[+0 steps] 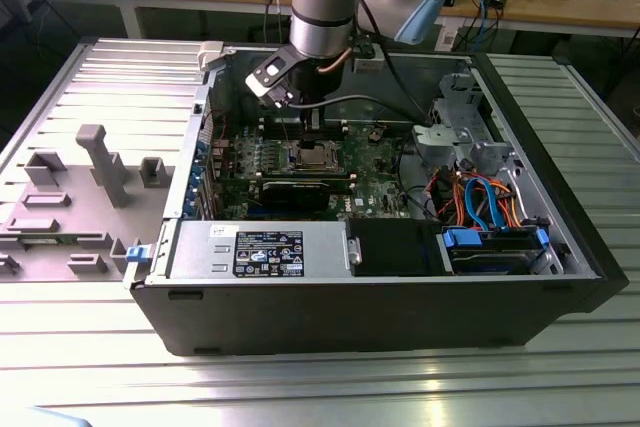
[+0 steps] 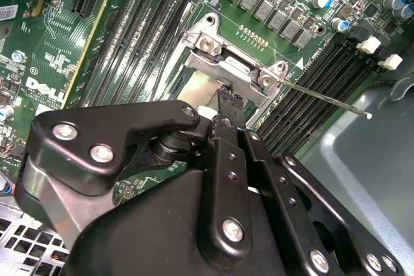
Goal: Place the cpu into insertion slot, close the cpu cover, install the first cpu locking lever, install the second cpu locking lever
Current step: 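Close the cpu cover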
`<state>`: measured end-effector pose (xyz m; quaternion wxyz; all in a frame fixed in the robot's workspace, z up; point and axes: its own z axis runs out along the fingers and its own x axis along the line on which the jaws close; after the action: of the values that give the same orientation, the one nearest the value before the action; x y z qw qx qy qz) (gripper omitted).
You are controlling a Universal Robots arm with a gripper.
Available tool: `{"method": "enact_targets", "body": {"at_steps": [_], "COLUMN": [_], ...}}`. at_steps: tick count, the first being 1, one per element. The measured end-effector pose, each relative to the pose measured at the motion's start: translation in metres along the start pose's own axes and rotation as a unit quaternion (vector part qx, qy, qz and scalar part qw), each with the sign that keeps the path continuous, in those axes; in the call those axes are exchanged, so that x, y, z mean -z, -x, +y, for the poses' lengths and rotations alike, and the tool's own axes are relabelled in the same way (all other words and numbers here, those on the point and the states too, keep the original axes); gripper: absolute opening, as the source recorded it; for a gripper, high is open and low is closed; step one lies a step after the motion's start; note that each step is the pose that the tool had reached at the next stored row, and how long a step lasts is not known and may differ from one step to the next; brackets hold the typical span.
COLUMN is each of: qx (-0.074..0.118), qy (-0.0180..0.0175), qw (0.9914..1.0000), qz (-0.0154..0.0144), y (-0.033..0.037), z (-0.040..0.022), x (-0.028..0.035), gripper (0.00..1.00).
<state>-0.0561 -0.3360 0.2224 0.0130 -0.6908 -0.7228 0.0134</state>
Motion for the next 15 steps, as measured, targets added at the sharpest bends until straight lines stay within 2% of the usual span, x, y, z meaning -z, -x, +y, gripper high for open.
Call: {"method": "enact_targets", "body": {"at_steps": [15], "qx": [0.0], "qy": [0.0], "qw": [1.0], "qz": [0.0], "y": [0.0], "z": [-0.0003], "x": [-0.0031], "gripper": [0.11]}}
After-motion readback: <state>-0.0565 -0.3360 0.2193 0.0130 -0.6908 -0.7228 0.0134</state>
